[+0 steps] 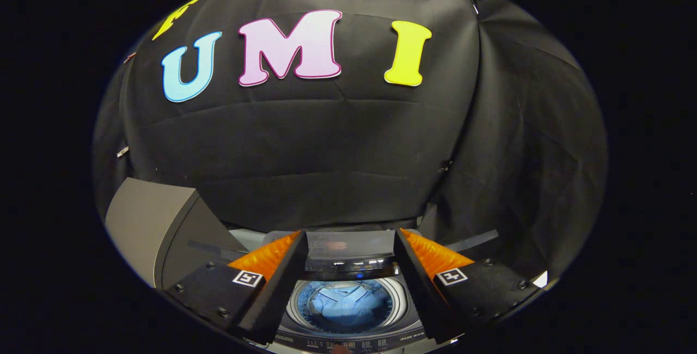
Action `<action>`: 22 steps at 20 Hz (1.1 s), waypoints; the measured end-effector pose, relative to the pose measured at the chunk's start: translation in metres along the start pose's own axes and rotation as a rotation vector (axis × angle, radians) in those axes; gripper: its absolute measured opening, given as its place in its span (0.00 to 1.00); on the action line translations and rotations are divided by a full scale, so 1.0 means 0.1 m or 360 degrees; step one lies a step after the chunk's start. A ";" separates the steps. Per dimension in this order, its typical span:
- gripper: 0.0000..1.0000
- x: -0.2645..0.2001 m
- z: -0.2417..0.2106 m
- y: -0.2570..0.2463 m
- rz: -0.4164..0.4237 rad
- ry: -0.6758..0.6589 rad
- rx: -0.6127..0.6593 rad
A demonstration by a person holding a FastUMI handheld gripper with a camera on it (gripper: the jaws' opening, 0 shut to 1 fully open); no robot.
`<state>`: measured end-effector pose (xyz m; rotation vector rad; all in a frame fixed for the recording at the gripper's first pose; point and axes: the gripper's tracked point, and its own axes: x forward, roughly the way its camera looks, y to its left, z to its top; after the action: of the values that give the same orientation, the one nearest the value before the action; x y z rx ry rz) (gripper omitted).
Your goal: Put the clothes into the washing machine and then close the washing machine lid.
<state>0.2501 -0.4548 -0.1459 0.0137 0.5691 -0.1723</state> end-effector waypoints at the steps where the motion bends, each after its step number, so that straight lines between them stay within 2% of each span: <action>1: 0.99 -0.02 -0.02 0.00 0.0001 -0.0004 0.0003; 14: 0.99 -0.21 -0.31 -0.02 -0.0006 0.0034 0.0031; 22: 0.99 -0.24 -0.89 -0.06 -0.0010 0.0180 -0.0001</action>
<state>0.1813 -0.4512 -0.2080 0.0208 0.6819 -0.1785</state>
